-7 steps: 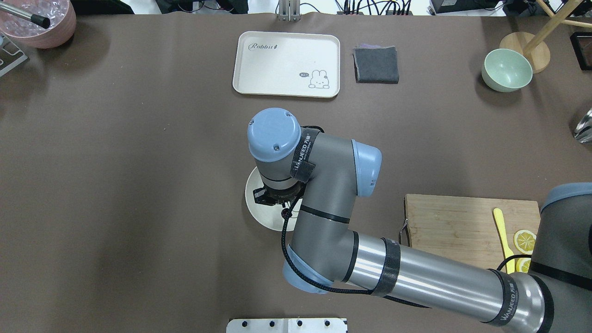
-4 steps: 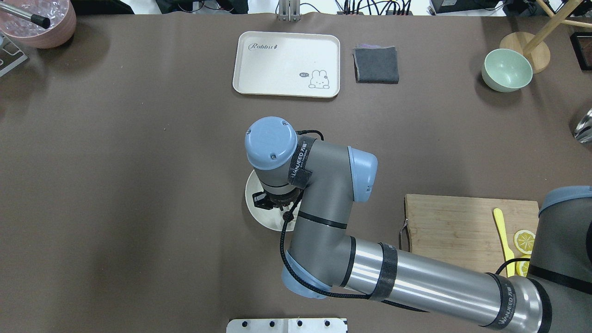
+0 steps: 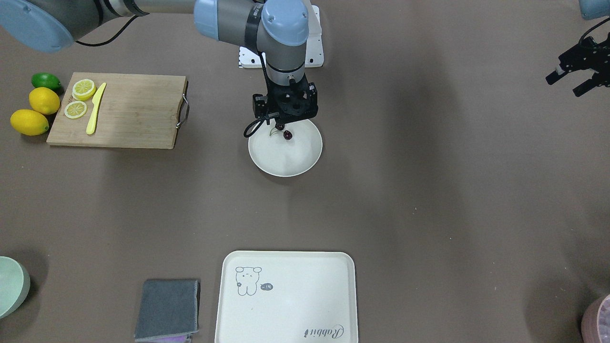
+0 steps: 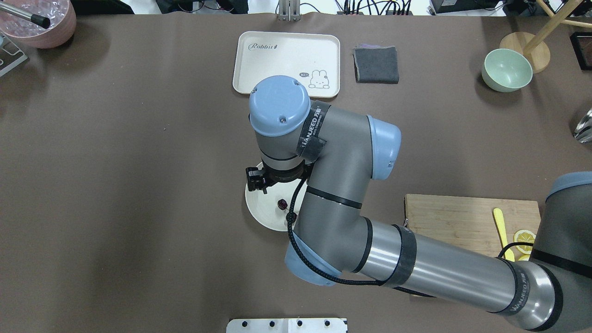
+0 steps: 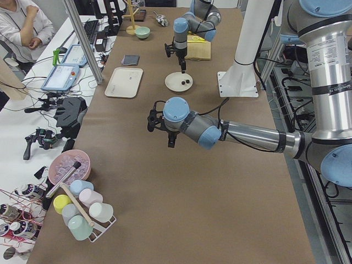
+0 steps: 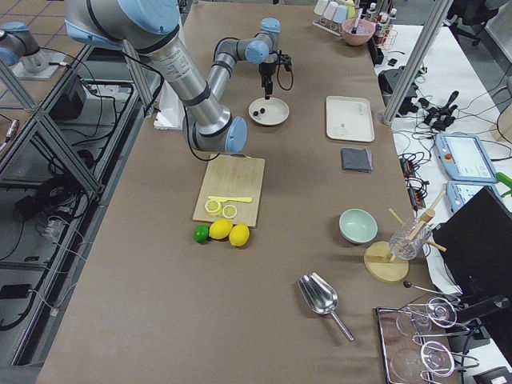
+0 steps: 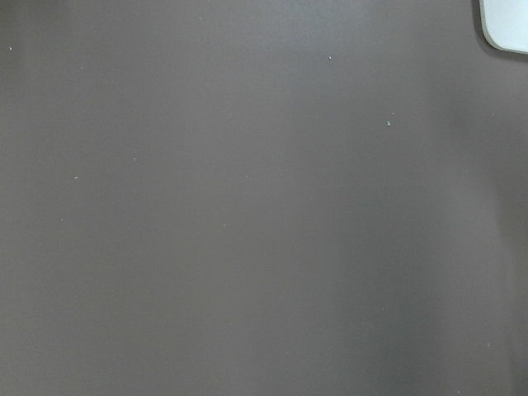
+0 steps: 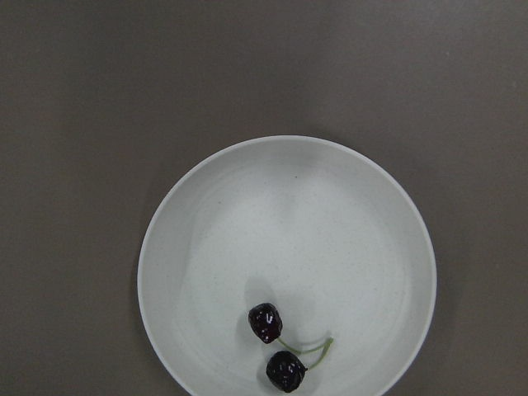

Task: Place red cherry on plate

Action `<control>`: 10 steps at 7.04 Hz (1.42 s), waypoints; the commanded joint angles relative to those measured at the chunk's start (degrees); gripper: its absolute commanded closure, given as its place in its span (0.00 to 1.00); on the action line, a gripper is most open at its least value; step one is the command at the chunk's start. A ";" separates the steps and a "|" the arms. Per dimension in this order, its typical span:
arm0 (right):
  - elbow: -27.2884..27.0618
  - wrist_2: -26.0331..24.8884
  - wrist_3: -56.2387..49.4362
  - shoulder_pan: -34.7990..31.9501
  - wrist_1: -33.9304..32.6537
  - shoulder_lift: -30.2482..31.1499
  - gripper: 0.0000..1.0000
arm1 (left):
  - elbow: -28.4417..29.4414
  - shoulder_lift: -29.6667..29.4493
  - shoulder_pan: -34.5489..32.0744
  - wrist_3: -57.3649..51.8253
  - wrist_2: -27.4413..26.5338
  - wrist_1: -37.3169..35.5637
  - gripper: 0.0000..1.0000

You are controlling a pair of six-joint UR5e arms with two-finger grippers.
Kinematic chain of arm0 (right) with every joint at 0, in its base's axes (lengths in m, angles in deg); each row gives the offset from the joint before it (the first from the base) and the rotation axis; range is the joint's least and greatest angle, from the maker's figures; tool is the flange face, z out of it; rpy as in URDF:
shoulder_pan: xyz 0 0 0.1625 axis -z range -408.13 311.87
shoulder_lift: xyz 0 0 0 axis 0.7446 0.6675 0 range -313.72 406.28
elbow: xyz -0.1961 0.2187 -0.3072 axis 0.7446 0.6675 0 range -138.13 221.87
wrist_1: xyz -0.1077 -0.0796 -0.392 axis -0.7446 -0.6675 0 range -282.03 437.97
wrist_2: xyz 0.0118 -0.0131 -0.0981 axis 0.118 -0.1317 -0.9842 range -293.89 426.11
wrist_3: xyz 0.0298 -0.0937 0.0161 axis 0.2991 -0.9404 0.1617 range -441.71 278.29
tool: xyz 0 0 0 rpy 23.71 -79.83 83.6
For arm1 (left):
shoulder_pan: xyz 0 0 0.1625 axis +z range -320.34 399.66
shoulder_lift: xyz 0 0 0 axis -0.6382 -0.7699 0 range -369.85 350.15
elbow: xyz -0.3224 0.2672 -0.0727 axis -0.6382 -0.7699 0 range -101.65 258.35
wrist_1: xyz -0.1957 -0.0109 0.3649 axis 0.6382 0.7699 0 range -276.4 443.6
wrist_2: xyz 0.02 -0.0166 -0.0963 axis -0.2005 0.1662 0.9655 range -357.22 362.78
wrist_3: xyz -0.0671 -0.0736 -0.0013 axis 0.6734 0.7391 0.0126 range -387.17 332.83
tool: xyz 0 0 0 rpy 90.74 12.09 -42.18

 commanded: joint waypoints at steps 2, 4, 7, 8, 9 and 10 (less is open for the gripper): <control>-14.07 5.54 -2.21 -7.67 -12.94 3.18 0.00 | 0.07 0.01 0.18 0.09 0.71 -0.34 0.03; -18.31 12.64 -14.65 -18.90 -13.85 14.75 0.00 | 0.51 0.62 0.62 0.00 1.60 -0.34 0.03; -23.49 14.79 -35.83 -36.40 -21.31 29.33 0.00 | 5.05 3.52 -0.60 -9.44 1.25 -0.34 0.03; -22.73 14.62 -45.20 -42.37 -21.50 35.22 0.00 | 9.95 3.43 -3.66 -16.10 1.24 -0.51 0.03; -15.84 14.88 -56.70 -50.00 -21.15 36.41 0.00 | 12.44 3.52 -5.51 -18.26 0.98 -1.04 0.03; -12.64 14.71 -62.38 -53.21 -20.80 36.77 0.00 | 12.55 5.44 -8.66 -19.58 0.98 -1.04 0.03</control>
